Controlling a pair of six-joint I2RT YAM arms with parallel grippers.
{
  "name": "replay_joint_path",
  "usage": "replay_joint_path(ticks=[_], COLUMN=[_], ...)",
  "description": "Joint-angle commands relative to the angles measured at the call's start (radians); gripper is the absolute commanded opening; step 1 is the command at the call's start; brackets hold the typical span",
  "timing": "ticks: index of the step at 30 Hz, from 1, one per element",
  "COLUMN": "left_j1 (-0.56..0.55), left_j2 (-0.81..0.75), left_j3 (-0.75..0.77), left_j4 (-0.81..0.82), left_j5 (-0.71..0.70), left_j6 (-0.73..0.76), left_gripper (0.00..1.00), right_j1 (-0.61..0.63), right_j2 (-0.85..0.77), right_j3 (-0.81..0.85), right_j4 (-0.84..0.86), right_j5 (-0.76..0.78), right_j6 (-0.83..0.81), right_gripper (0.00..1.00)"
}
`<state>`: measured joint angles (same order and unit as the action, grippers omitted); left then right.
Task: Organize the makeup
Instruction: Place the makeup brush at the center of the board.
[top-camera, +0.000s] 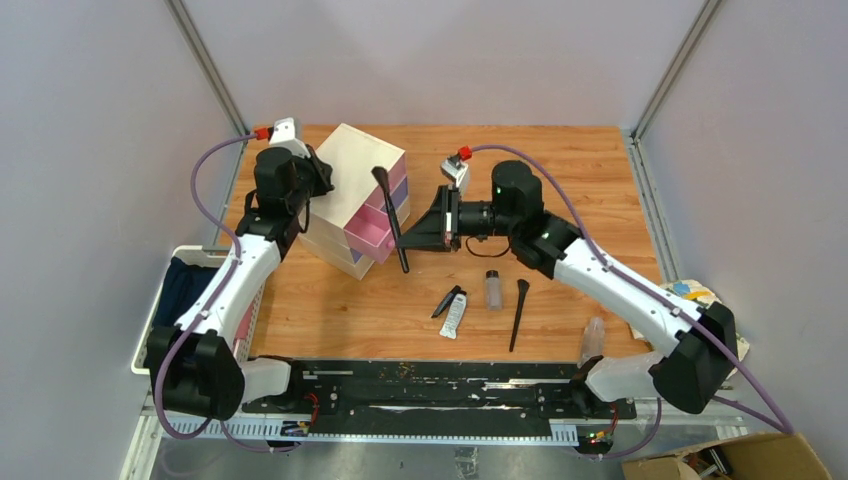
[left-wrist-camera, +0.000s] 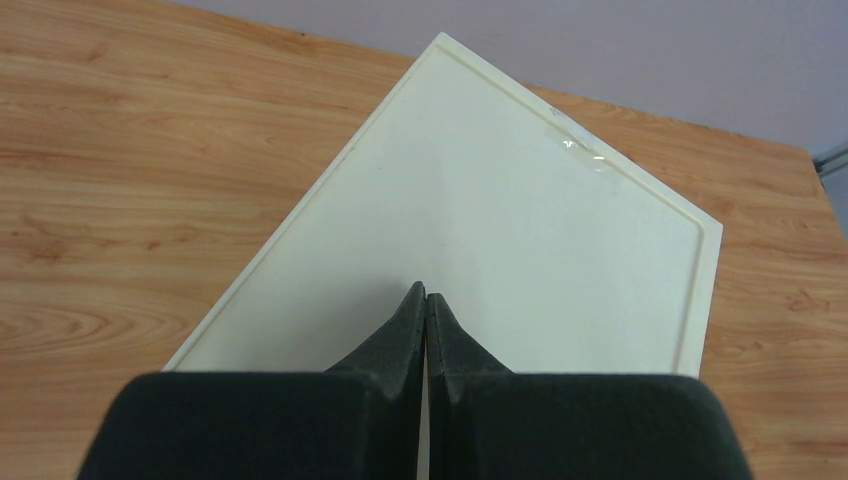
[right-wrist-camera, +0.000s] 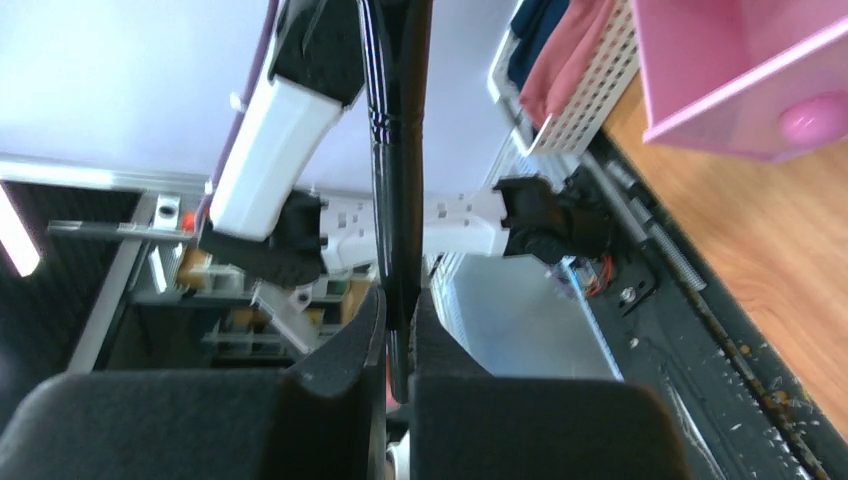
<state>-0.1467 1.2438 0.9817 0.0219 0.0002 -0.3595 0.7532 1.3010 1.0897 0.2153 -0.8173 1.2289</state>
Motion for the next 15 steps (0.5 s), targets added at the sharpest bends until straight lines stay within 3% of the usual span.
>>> replay_joint_path(ticks=[1,8,15], left_j1=[-0.005,-0.007,-0.007], left_j2=[-0.020,-0.026,-0.021], left_j3=[-0.003,-0.002,-0.004], left_j4=[-0.060,-0.063,-0.063], left_j5=[0.005,0.002,0.002], left_j6=[-0.002,-0.004,-0.001], left_gripper=[0.00,0.00,0.00], right_j1=[0.008,0.011,0.045], right_j2=[-0.003,0.080,0.156], right_j3=[0.238,0.386,0.439], right_j4=[-0.574,-0.880,-0.994], right_j5=[0.216,0.377,0.506], right_j6=[-0.414,-0.628,-0.810], right_gripper=[0.00,0.00,0.00])
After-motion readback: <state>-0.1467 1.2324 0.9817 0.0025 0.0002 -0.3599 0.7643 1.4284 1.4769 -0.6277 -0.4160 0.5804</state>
